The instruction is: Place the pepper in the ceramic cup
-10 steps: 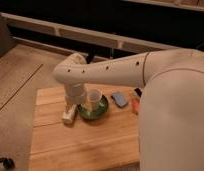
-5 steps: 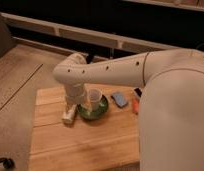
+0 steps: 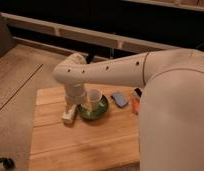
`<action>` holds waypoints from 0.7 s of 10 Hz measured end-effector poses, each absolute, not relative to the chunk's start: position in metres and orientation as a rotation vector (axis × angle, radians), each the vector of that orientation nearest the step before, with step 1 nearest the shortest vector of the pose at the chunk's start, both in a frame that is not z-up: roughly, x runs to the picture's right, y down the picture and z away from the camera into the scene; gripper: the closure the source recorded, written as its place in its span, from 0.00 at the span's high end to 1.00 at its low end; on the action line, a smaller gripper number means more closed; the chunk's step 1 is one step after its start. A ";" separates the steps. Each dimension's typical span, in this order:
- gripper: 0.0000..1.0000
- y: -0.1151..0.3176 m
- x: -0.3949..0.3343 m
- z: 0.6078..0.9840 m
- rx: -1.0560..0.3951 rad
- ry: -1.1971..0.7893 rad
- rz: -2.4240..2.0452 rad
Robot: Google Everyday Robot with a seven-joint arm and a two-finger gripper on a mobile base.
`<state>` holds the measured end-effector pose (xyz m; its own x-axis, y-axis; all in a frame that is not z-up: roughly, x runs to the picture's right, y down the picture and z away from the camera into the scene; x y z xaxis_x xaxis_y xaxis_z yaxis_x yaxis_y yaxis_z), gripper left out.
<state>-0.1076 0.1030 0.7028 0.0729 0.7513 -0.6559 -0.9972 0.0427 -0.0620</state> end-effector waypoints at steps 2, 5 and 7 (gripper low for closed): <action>0.65 0.099 -0.107 0.705 -0.583 0.503 1.428; 0.65 0.048 -0.076 0.737 -0.507 0.319 1.430; 0.65 0.028 -0.024 0.757 -0.463 0.245 1.476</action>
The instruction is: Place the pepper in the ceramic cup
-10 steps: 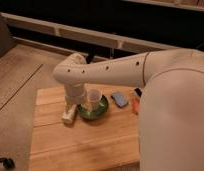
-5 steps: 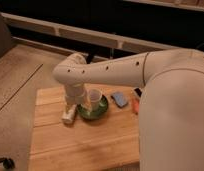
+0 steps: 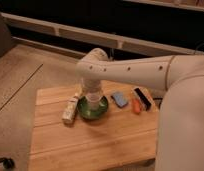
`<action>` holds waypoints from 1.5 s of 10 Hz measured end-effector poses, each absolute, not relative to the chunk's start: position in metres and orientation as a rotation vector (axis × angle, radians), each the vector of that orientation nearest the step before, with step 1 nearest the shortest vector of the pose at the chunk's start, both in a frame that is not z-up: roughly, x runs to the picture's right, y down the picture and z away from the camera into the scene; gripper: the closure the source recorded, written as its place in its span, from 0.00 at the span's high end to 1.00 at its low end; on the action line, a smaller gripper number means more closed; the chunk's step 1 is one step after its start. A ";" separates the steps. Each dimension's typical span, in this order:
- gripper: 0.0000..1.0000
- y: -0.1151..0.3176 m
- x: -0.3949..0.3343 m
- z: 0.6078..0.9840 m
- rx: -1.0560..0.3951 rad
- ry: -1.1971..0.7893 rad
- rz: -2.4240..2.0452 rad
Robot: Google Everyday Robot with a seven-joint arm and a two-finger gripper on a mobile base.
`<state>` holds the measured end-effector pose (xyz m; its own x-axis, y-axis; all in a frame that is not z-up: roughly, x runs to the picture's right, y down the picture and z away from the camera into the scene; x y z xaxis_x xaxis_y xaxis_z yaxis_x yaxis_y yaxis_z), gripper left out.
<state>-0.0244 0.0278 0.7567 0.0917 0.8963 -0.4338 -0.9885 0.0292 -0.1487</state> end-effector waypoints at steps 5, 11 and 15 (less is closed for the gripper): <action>0.65 0.024 0.040 0.766 -0.420 0.199 1.563; 0.65 0.077 0.139 0.787 -0.354 0.460 1.755; 0.65 0.070 0.209 0.808 -0.236 0.509 1.819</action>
